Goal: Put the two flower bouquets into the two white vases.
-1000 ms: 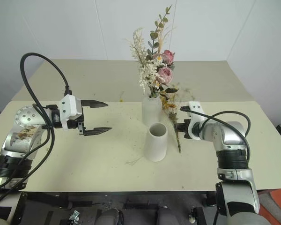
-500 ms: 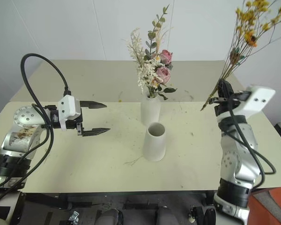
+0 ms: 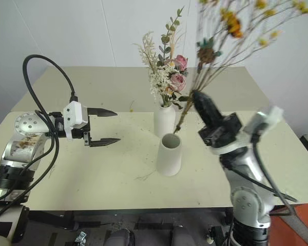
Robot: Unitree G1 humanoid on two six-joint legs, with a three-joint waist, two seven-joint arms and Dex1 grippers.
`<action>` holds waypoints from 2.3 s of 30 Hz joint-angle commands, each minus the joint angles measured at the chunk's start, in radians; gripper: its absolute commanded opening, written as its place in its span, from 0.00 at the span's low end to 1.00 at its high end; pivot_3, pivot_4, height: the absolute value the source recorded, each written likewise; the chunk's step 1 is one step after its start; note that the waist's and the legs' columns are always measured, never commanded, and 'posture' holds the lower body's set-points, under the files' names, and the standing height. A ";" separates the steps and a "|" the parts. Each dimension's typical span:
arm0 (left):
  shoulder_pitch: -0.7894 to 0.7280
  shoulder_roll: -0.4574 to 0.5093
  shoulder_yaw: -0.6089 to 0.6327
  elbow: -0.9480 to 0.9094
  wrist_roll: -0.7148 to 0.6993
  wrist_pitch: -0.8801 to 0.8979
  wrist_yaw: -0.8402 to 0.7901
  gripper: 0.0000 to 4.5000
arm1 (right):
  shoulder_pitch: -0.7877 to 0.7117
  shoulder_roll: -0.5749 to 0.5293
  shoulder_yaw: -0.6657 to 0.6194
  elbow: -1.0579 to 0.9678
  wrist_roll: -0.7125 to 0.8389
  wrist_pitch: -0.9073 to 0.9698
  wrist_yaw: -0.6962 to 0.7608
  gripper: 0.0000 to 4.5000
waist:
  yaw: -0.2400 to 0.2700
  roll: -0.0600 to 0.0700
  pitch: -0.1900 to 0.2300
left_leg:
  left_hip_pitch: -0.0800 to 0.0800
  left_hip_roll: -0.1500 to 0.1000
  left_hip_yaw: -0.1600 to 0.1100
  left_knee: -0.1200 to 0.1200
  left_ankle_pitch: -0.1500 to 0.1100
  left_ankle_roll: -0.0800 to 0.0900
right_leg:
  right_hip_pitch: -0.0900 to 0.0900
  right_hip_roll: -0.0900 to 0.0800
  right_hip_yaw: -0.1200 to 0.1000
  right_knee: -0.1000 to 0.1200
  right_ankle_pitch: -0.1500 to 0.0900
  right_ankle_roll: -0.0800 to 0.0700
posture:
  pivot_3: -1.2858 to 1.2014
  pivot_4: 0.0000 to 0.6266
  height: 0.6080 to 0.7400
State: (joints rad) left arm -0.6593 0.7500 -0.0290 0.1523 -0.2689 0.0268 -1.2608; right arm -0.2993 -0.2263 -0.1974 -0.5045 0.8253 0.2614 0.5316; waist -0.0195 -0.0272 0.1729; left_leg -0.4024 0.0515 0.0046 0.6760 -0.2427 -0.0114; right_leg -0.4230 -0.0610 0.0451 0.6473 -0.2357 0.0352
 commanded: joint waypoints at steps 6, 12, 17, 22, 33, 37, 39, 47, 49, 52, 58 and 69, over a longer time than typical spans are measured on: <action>0.020 0.036 0.049 -0.088 -0.052 0.045 -0.007 1.00 | -0.001 -0.028 0.032 0.066 -0.089 -0.096 0.104 0.00 | 0.007 0.000 0.000 | -0.002 0.000 0.000 0.000 0.000 0.000 | -0.001 0.000 -0.001 -0.001 0.000 0.000 | 0.52 0.24 1.00; 0.040 0.044 0.071 -0.136 -0.108 0.098 -0.012 1.00 | 0.064 -0.019 0.050 0.067 -0.122 -0.139 0.145 0.00 | 0.006 0.000 0.000 | -0.001 0.000 0.000 0.000 0.000 0.000 | -0.001 0.000 -0.001 -0.001 0.000 0.000 | 0.52 0.24 1.00; 0.028 0.050 0.078 -0.153 -0.132 0.123 -0.018 1.00 | 0.099 0.014 0.065 0.080 -0.152 -0.211 0.165 0.00 | 0.003 0.000 0.000 | -0.001 0.000 0.000 0.000 0.000 0.000 | -0.001 0.000 0.000 0.000 0.000 0.000 | 0.52 0.24 1.00; 0.018 0.052 0.076 -0.143 -0.130 0.116 -0.023 1.00 | 0.164 0.026 0.091 0.059 -0.136 -0.226 0.200 0.31 | 0.005 0.000 0.000 | -0.001 0.000 0.000 0.000 0.000 0.000 | -0.001 0.000 0.000 -0.001 0.000 0.000 | 0.52 0.24 1.00; 0.009 0.049 0.069 -0.125 -0.127 0.109 -0.031 1.00 | 0.294 0.005 0.124 0.021 -0.151 -0.252 0.232 1.00 | 0.005 0.000 0.000 | -0.001 0.000 0.000 0.000 0.000 0.000 | 0.000 0.000 0.000 0.000 0.000 0.000 | 0.52 0.24 1.00; 0.019 0.056 0.078 -0.132 -0.134 0.113 -0.033 1.00 | 0.386 -0.062 0.067 0.004 -0.179 -0.273 0.252 1.00 | 0.008 0.000 0.000 | -0.001 0.000 0.000 0.000 0.000 0.000 | 0.000 0.000 0.000 -0.001 0.000 0.000 | 0.52 0.24 1.00; 0.028 0.061 0.084 -0.140 -0.138 0.116 -0.034 1.00 | 0.430 -0.108 0.017 0.006 -0.189 -0.283 0.263 1.00 | 0.009 0.000 0.000 | -0.001 0.000 0.000 0.001 0.000 0.000 | 0.000 0.000 -0.001 -0.001 0.000 0.000 | 0.52 0.24 1.00; 0.077 0.098 0.118 -0.178 -0.172 0.130 -0.054 1.00 | 0.518 -0.381 -0.261 0.129 -0.123 -0.242 0.407 1.00 | 0.004 0.000 0.000 | 0.002 0.000 0.000 0.000 0.000 0.000 | 0.002 0.000 0.001 0.000 0.000 0.000 | 0.52 0.24 1.00; 0.087 0.111 0.131 -0.190 -0.181 0.132 -0.060 1.00 | 0.520 -0.444 -0.312 0.185 -0.132 -0.236 0.441 1.00 | 0.005 0.000 0.000 | 0.002 0.000 0.001 0.000 0.000 0.000 | 0.003 0.000 0.001 0.000 0.000 0.000 | 0.52 0.24 1.00; 0.098 0.139 0.142 -0.217 -0.180 0.129 -0.063 1.00 | 0.510 -0.511 -0.360 0.266 -0.155 -0.249 0.486 1.00 | 0.006 -0.001 0.000 | 0.003 0.000 0.001 0.000 0.000 0.000 | 0.003 0.000 0.001 0.000 0.000 0.000 | 0.52 0.24 1.00; 0.128 0.160 0.179 -0.270 -0.225 0.155 -0.064 1.00 | 0.497 -0.577 -0.396 0.354 -0.171 -0.242 0.546 1.00 | 0.005 -0.001 0.000 | 0.003 0.000 0.001 0.000 0.000 0.000 | 0.003 0.000 0.001 -0.001 -0.001 0.000 | 0.52 0.24 1.00; 0.160 0.205 0.206 -0.314 -0.236 0.185 -0.055 1.00 | 0.451 -0.633 -0.426 0.425 -0.161 -0.207 0.611 1.00 | 0.006 -0.001 0.000 | 0.003 0.000 0.001 0.000 0.000 0.000 | 0.003 0.000 0.001 -0.001 -0.001 0.000 | 0.52 0.24 1.00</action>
State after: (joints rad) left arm -0.4939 0.9361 0.1398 -0.1415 -0.4798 0.2048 -1.3208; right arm 0.1607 -0.8380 -0.5758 -0.0754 0.6504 0.0539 1.1307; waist -0.0134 -0.0280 0.1725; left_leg -0.3996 0.0515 0.0053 0.6763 -0.2428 -0.0115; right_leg -0.4195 -0.0609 0.0462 0.6465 -0.2363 0.0356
